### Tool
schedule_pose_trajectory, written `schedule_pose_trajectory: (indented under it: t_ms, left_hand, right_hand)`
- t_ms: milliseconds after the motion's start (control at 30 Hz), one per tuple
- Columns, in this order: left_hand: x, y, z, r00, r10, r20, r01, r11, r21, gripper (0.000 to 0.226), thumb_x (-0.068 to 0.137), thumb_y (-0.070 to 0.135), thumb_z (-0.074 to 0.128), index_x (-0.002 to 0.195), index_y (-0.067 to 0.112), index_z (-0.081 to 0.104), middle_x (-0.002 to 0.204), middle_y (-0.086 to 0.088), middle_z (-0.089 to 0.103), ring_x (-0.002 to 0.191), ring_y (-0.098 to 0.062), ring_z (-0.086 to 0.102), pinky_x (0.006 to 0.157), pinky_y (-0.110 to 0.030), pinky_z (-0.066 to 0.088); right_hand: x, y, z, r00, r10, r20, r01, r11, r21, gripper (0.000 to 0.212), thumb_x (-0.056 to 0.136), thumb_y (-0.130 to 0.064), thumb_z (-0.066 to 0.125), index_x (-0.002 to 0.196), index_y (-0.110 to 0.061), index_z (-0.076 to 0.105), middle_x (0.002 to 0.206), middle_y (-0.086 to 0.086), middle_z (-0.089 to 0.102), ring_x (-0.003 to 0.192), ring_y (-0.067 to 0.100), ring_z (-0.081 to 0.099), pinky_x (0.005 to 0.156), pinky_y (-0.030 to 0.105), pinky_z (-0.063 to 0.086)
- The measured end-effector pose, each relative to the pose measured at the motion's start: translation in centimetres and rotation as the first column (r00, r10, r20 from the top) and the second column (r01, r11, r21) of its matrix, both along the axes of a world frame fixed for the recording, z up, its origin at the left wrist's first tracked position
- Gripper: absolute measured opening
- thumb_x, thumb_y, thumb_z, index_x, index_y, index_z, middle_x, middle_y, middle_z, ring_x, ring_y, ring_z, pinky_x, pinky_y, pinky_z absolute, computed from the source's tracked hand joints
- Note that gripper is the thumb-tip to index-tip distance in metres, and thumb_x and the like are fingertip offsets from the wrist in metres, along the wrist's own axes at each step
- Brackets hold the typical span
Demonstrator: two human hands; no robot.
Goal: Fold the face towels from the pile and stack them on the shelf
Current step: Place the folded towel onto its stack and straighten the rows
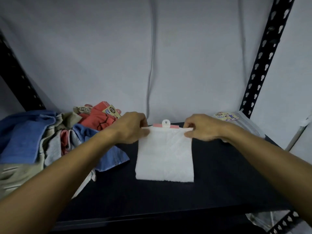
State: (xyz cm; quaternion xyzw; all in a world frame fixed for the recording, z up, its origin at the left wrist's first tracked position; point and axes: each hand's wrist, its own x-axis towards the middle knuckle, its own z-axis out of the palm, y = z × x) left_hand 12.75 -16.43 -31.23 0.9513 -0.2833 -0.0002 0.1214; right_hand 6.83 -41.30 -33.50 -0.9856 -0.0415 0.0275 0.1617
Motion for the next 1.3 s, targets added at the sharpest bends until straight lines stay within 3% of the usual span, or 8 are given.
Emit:
schedule_pose_trajectory:
  t_ms: [167,367,467,833,967,1133,1233,1300]
  left_hand:
    - [-0.7,0.9,0.0,0.92,-0.022,0.391,0.162,0.93,-0.33,0.01,0.086,0.023,0.067,0.091,0.019,0.059,0.093,0.004,0.061,0.082,-0.018,0.057,0.072,-0.041,0.051]
    - [-4.5,2.4,-7.4,0.805,-0.179,0.566,0.384,0.885,-0.265,0.016,0.085,0.03,0.054,0.098,0.02,0.056,0.096,0.003,0.056,0.081,-0.017,0.057,0.051,-0.039,0.051]
    - [-7.1,3.8,-10.8,0.791,-0.301,0.533,0.443,0.882,-0.159,0.013,0.087,0.028,0.055,0.097,0.02,0.06,0.101,0.007,0.056,0.088,-0.011,0.058,0.048,-0.029,0.047]
    - [-9.9,6.5,-13.1,0.834,-0.45,0.32,0.479,0.878,-0.016,0.015,0.092,0.026,0.059,0.105,0.021,0.065,0.104,0.009,0.055,0.089,-0.008,0.057,0.056,-0.025,0.05]
    - [-10.2,6.8,-12.7,0.868,-0.419,0.268,0.456,0.886,-0.091,0.024,0.086,0.024,0.058,0.109,0.024,0.065,0.109,0.014,0.054,0.1,-0.003,0.054,0.071,-0.024,0.052]
    - [-7.2,4.3,-11.1,0.963,-0.204,0.178,0.249,0.925,-0.286,0.047,0.092,0.037,0.036,0.137,0.025,0.046,0.137,0.013,0.041,0.128,-0.006,0.037,0.098,-0.038,0.046]
    - [-5.3,0.5,-11.3,0.983,-0.184,0.01,0.183,0.973,-0.138,0.058,0.104,0.045,0.025,0.156,0.022,0.018,0.162,0.008,0.014,0.148,-0.005,0.004,0.122,-0.031,0.012]
    - [-4.4,-1.2,-11.9,0.979,-0.19,-0.073,0.19,0.982,-0.008,0.062,0.105,0.048,0.018,0.158,0.022,0.002,0.165,0.008,-0.005,0.148,-0.001,-0.014,0.121,-0.027,-0.007]
  right_hand:
    - [-1.5,0.1,3.8,0.904,-0.106,0.414,0.083,0.994,0.073,0.005,0.085,-0.022,0.065,0.089,-0.024,0.062,0.097,-0.008,0.054,0.089,0.013,0.052,0.076,0.035,0.047]
    - [-6.9,1.3,-4.6,0.709,-0.057,0.703,0.075,0.997,0.004,0.018,0.07,-0.006,0.073,0.083,-0.013,0.063,0.089,-0.002,0.054,0.082,0.019,0.054,0.048,0.035,0.049]
    - [-10.5,1.9,-9.5,0.751,-0.001,0.66,0.027,0.999,-0.03,0.019,0.07,-0.005,0.076,0.08,-0.013,0.062,0.088,-0.005,0.053,0.08,0.014,0.052,0.037,0.029,0.043]
    - [-14.0,2.2,-12.4,0.868,0.148,0.475,-0.117,0.989,-0.095,0.012,0.087,-0.029,0.064,0.097,-0.025,0.068,0.097,-0.015,0.054,0.088,0.008,0.056,0.051,0.02,0.048]
    - [-14.4,1.8,-11.1,0.904,0.184,0.385,-0.14,0.98,-0.14,0.03,0.092,-0.05,0.047,0.102,-0.032,0.07,0.101,-0.022,0.054,0.098,-0.001,0.051,0.062,0.015,0.049]
    - [-10.9,2.9,-9.2,0.905,-0.013,0.426,-0.029,0.995,0.091,0.045,0.099,-0.049,0.029,0.12,-0.028,0.063,0.125,-0.019,0.048,0.125,-0.002,0.035,0.082,0.028,0.048]
    - [-7.0,5.1,-9.4,0.97,-0.017,0.243,0.018,1.0,-0.002,0.05,0.104,-0.037,0.022,0.148,-0.014,0.033,0.158,-0.005,0.016,0.146,0.007,0.0,0.113,0.028,0.02]
    - [-5.1,6.1,-10.0,0.995,0.005,0.101,0.002,0.998,-0.068,0.056,0.105,-0.036,0.018,0.154,-0.009,0.011,0.162,0.0,-0.004,0.147,0.01,-0.015,0.113,0.022,-0.004]
